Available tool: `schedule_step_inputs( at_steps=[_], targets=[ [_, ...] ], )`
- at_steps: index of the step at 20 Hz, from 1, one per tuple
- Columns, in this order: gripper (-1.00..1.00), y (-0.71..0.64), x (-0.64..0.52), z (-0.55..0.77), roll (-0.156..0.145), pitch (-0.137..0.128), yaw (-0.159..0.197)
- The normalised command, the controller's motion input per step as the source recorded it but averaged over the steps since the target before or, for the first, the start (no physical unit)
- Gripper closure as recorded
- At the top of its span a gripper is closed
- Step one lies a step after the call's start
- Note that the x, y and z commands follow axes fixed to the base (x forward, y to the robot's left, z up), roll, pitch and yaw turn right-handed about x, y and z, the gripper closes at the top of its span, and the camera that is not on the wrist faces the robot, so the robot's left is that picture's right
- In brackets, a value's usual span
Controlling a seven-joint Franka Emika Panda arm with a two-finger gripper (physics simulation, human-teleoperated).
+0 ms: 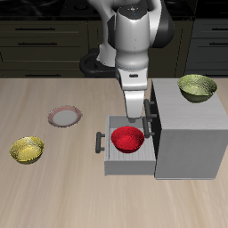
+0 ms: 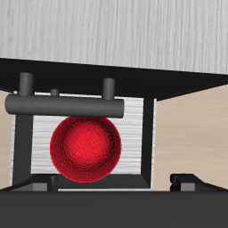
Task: Place the red bowl on the plate
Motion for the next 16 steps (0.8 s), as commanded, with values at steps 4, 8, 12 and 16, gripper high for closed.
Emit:
schedule_step_inputs(
  at_steps=[4,8,12,16],
  targets=[
    [-1.0,0.05,0.03,-0.19,0.015,0.012,-0.01],
    [-1.0,0.08,0.03,-0.21,0.018,0.028,-0.006],
    [-1.0,0.07,0.04,-0.22,0.012,0.025,-0.018],
    [-1.0,0.11,0.05,-0.16,0.01,0.015,-0.032]
  ],
)
